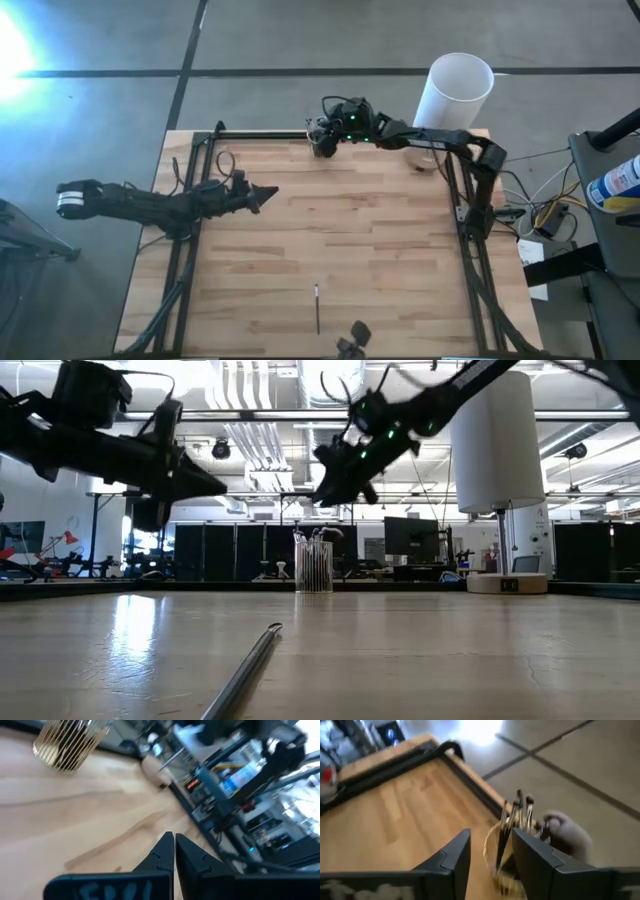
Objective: Put items in baskets/containers
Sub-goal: Put the black eyeshadow brush into the yellow pen holder
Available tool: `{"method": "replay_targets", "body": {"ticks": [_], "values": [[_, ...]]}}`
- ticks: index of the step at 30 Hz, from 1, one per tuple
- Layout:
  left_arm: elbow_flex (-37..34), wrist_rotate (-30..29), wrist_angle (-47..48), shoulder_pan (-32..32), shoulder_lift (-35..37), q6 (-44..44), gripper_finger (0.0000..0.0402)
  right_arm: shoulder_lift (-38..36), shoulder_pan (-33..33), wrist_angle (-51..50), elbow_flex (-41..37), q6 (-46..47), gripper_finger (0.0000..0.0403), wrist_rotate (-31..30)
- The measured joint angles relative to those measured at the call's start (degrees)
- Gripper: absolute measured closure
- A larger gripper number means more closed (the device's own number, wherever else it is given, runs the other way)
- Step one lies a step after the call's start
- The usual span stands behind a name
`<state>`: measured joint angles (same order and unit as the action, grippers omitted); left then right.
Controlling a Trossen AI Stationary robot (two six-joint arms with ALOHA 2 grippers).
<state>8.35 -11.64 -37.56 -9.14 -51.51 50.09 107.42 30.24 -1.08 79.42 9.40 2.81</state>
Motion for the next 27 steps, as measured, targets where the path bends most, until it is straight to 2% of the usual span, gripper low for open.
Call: {"method": "replay_targets", "body": {"ticks": [4, 8, 12, 15, 17, 21, 24, 27], "values": [[0.46, 1.78, 3.97, 0.01, 0.00, -0.63, 0.0392, -6.71, -3.83, -9.00, -1.84, -1.79, 0.0321, -0.07], [0.53, 4.04, 6.30, 0.01, 0.00, -0.72, 0.0392, -13.09, -10.20, -12.18, -7.05, 2.14, 0.0384, -3.00], [0.74, 7.44, 10.92, 1.10, 0.00, 2.71, 0.0392, -18.58, -17.78, -12.29, -14.18, 10.05, 0.0391, -10.13], [3.67, 7.68, 19.45, 4.28, -0.24, 4.22, 0.0392, -22.48, -22.84, -12.08, -19.93, 15.76, 0.0394, -13.82], [6.95, 5.64, 26.14, 7.77, -1.14, 4.64, 0.0392, -25.19, -25.33, -12.04, -24.00, 18.74, 0.0394, -15.66], [13.85, -3.47, 34.13, 16.57, -5.88, 9.84, 0.0392, -30.53, -28.93, -12.03, -31.34, 21.92, 0.0394, -18.06], [19.18, -10.95, 37.25, 23.68, -12.18, 17.15, 0.0392, -35.00, -30.68, -11.45, -35.71, 22.16, 0.0394, -18.08], [25.81, -15.16, 40.54, 29.29, -20.04, 22.75, 0.0392, -39.32, -31.87, -10.55, -39.24, 21.86, 0.0394, -18.21]]}}
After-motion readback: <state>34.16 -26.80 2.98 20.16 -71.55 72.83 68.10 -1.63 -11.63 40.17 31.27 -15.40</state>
